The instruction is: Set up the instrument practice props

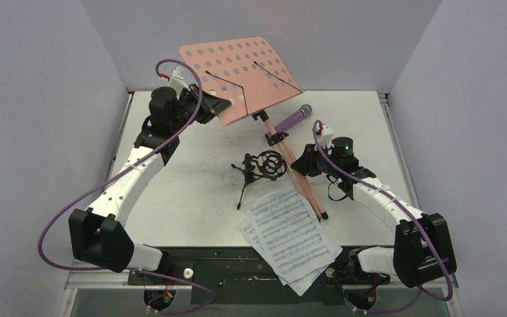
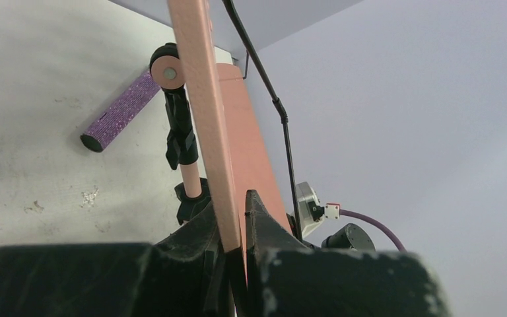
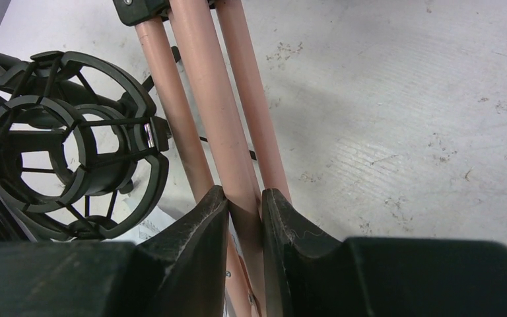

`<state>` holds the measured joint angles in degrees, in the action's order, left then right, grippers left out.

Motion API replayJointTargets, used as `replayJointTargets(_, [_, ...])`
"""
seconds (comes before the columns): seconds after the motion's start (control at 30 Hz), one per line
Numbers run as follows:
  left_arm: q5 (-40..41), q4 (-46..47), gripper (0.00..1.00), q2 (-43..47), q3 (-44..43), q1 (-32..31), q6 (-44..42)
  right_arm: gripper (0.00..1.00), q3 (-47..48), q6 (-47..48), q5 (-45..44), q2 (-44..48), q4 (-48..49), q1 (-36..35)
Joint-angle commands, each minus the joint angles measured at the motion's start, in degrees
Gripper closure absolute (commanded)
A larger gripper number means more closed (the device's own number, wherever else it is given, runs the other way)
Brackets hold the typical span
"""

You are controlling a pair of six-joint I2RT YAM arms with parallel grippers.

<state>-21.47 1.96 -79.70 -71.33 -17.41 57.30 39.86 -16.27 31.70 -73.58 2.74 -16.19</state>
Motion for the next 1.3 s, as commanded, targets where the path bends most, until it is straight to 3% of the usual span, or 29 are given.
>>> replayJointTargets(0.0, [-12.44, 14.0, 1.0, 3.23, -8.51, -4.91, -3.28, 0.95, 3.57, -1.27, -5.83, 0.87, 1.39, 0.12])
replayJointTargets(0.3, [-12.2, 11.93, 1.0, 5.2, -12.98, -9.18, -6.46, 0.95, 7.17, -1.58, -11.08, 1.7, 0.11, 0.36])
replayJointTargets(0.6, [-9.91, 8.85, 1.0, 7.32, -18.01, -14.89, -10.56, 0.95, 8.84, -4.16, -10.73, 0.74, 4.0, 2.74])
replayJointTargets(1.27, [-16.83, 11.19, 1.0, 5.56, -26.86, -19.42, -6.95, 0.95, 15.45, -9.4, -10.57, -6.63, 12.93, 5.61])
